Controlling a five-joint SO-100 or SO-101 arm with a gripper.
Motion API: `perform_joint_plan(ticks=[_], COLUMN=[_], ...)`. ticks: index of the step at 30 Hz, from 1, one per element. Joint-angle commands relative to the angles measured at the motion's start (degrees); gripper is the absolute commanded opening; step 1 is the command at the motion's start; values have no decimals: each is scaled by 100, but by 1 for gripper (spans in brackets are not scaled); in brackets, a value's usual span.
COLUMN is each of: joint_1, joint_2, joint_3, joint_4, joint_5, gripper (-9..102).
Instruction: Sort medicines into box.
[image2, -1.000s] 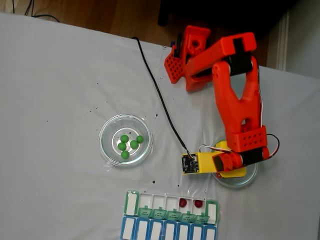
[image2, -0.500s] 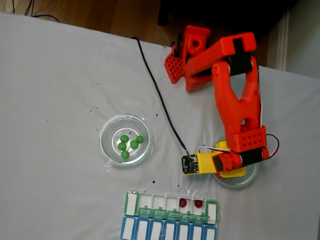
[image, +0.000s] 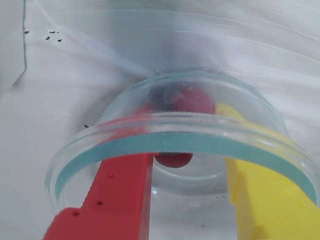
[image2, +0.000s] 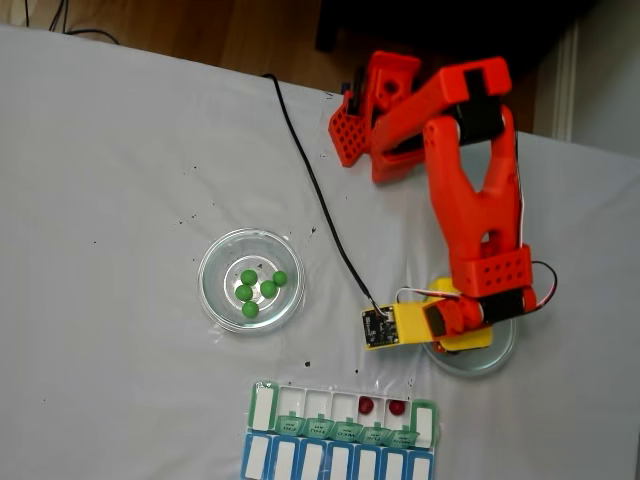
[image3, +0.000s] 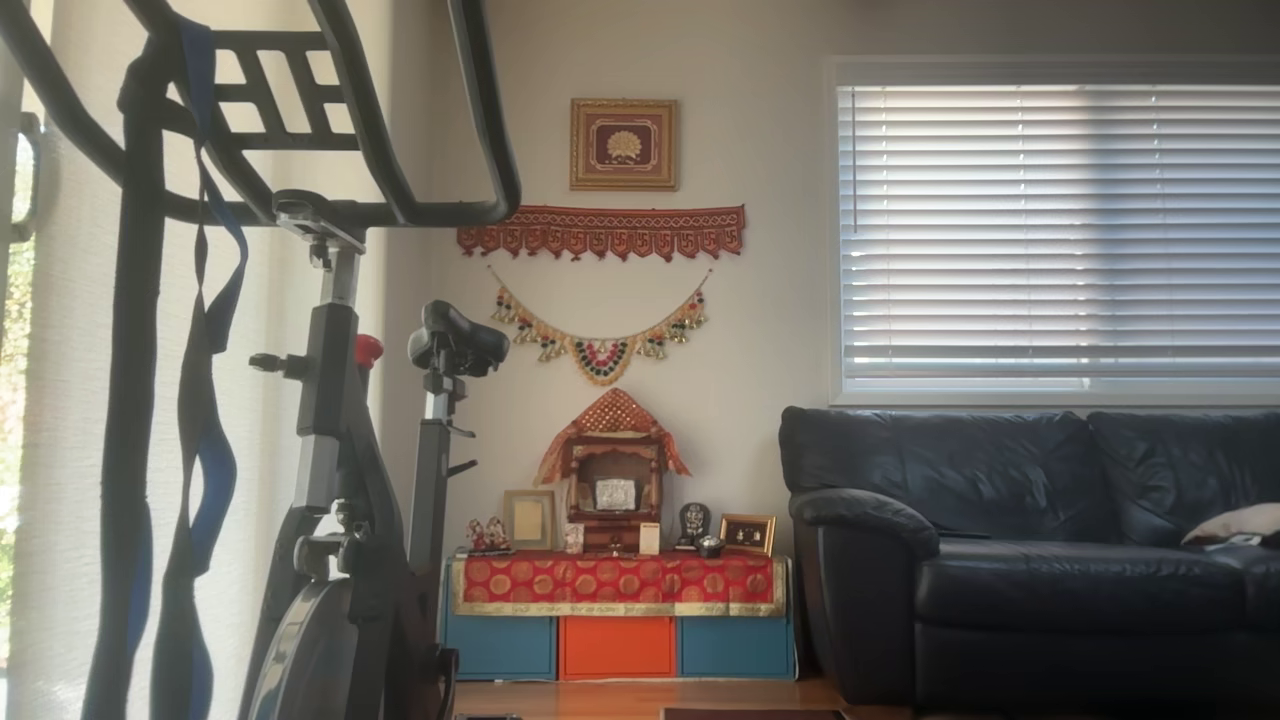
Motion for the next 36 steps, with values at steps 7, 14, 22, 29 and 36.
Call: perform_joint_plan(ticks=[7,14,22,29,36], joint_1=[-97,-369,-598,-686,-431], joint_2=[817,1072,1169,1679,1670], joint_3=[-62,0,-123,-158,-677], joint_4=[141,237,229,237,360], joint_5=[-35,-334,-387,-316,-360], gripper=[2,2,2,1,1])
